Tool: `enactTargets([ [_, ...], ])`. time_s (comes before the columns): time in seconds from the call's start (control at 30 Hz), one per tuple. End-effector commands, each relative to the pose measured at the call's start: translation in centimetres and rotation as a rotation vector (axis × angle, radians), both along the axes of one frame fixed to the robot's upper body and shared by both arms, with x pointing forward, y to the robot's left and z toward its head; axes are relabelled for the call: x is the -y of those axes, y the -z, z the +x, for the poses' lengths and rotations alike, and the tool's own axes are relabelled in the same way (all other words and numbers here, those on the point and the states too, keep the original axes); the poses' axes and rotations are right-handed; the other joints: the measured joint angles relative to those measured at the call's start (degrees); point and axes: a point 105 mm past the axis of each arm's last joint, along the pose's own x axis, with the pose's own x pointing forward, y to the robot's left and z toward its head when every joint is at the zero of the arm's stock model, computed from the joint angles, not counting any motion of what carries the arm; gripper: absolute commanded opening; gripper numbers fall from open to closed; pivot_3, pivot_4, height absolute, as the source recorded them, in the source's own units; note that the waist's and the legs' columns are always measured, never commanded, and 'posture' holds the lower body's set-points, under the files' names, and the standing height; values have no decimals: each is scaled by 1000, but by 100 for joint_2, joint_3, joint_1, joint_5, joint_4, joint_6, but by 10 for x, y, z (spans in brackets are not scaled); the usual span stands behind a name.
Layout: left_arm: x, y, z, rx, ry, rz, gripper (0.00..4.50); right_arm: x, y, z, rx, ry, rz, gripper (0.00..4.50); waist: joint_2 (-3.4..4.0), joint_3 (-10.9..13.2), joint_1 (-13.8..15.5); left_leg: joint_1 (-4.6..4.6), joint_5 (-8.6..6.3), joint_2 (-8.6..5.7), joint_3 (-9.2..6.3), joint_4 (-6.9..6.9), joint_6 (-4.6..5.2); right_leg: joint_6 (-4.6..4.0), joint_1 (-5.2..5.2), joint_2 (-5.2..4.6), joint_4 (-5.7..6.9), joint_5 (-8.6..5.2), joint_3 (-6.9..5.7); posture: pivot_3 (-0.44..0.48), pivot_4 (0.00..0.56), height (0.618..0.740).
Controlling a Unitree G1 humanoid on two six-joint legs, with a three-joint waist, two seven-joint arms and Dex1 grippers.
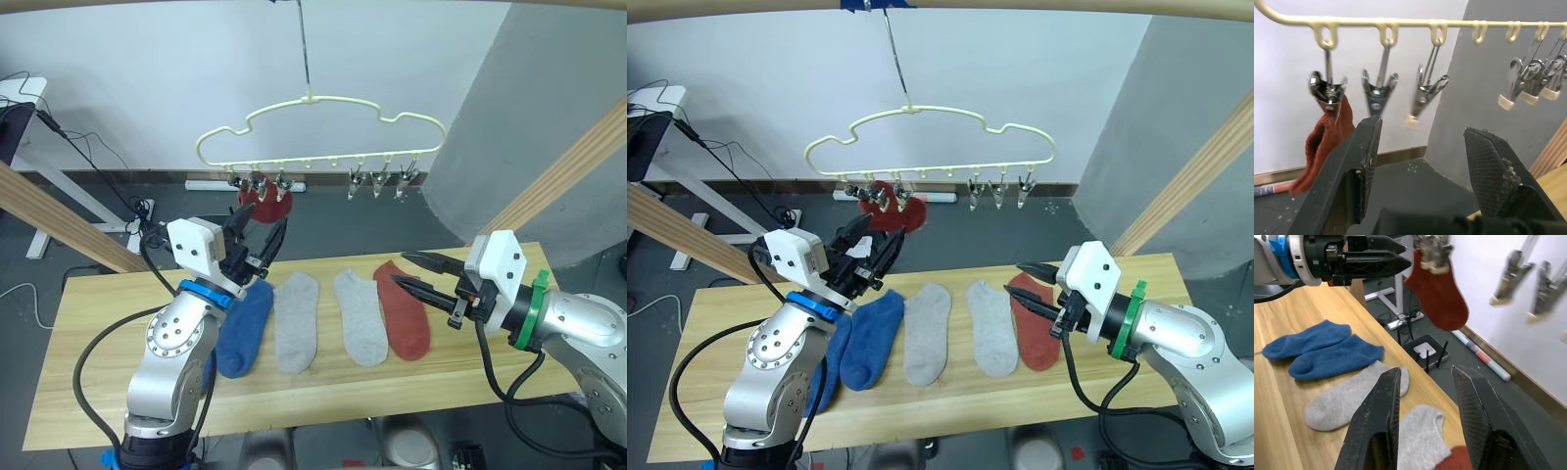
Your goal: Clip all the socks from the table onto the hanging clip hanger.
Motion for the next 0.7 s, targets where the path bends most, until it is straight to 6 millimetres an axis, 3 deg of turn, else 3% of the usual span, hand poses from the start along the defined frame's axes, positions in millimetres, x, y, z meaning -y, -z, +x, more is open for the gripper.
enactTargets([
  [0.03, -4, -11, 0, 52, -38, -19, 2945, -3, -10, -6, 57, -20, 7, 1688, 0, 0, -1, 1, 0, 0, -1, 0, 0, 0, 0, 2, 2, 0, -1, -298, 348, 740],
  [0.37, -9, -13, 16, 49, -111, -84, 2945, -3, -13, -2, 75, -18, 13, 1688, -1, 0, 1, 0, 0, -4, -2, 2, 0, 0, 2, 5, 1, 0, -3, -300, 341, 740],
  [0.53, -10, -12, 20, 53, -105, -73, 1759, -4, -13, -2, 74, -20, 12, 1728, -1, 0, -1, 1, 0, -4, -2, 4, 0, 0, 2, 5, 2, 0, -3, -302, 338, 740],
  [0.7, -11, -16, 23, 69, -125, -74, 1759, -4, -13, -2, 73, -20, 9, 1728, -1, 0, 3, 1, 1, -3, -3, 4, 0, 0, 3, 5, 2, 0, -4, -300, 337, 740],
])
